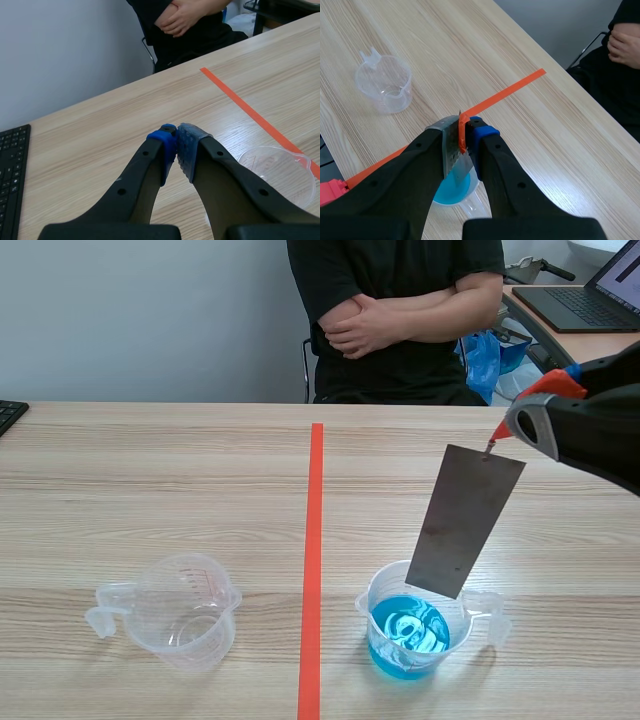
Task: Do the redox reaction experiment.
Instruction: 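Lower the plate into the blue solution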
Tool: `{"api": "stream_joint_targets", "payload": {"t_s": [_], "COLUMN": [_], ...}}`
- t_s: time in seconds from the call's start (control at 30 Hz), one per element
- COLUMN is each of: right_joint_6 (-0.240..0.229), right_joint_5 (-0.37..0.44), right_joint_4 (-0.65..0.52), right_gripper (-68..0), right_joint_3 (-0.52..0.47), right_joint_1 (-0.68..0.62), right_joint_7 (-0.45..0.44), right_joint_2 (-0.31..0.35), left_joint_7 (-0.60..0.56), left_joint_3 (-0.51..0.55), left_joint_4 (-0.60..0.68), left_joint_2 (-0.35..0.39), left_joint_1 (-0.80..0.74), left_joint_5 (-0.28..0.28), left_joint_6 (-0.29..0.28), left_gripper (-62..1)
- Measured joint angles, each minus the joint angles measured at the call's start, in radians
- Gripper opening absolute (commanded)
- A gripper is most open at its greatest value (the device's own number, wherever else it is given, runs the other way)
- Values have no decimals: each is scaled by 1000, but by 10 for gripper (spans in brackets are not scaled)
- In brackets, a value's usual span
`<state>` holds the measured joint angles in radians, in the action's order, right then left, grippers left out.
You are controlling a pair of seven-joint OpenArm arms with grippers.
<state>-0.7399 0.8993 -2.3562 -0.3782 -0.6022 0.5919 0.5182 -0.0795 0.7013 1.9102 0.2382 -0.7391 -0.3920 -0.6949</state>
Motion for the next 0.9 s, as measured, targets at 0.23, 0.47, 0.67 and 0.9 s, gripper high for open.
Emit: {"api": "stream_joint_targets", "payload": {"t_s": [0.23,0.47,0.67,0.9], "right_joint_6": [0,0,0,0], "right_joint_5": [0,-19,-23,-115], "right_joint_4": [0,0,0,5], "right_gripper": [-660,-660,-660,-660], "right_joint_3": [0,0,2,102], "right_joint_1": [0,0,0,4], "right_joint_7": [0,0,-6,-69], "right_joint_2": [0,0,0,0], "left_joint_7": [3,3,4,4], "left_joint_3": [0,0,0,0], "left_joint_4": [0,0,0,0], "left_joint_2": [0,0,0,0], "left_joint_1": [3,3,3,3], "left_joint_5": [-26,-26,-25,-25], "left_joint_6": [0,0,0,0], "left_gripper": [-564,-564,-564,-564]}}
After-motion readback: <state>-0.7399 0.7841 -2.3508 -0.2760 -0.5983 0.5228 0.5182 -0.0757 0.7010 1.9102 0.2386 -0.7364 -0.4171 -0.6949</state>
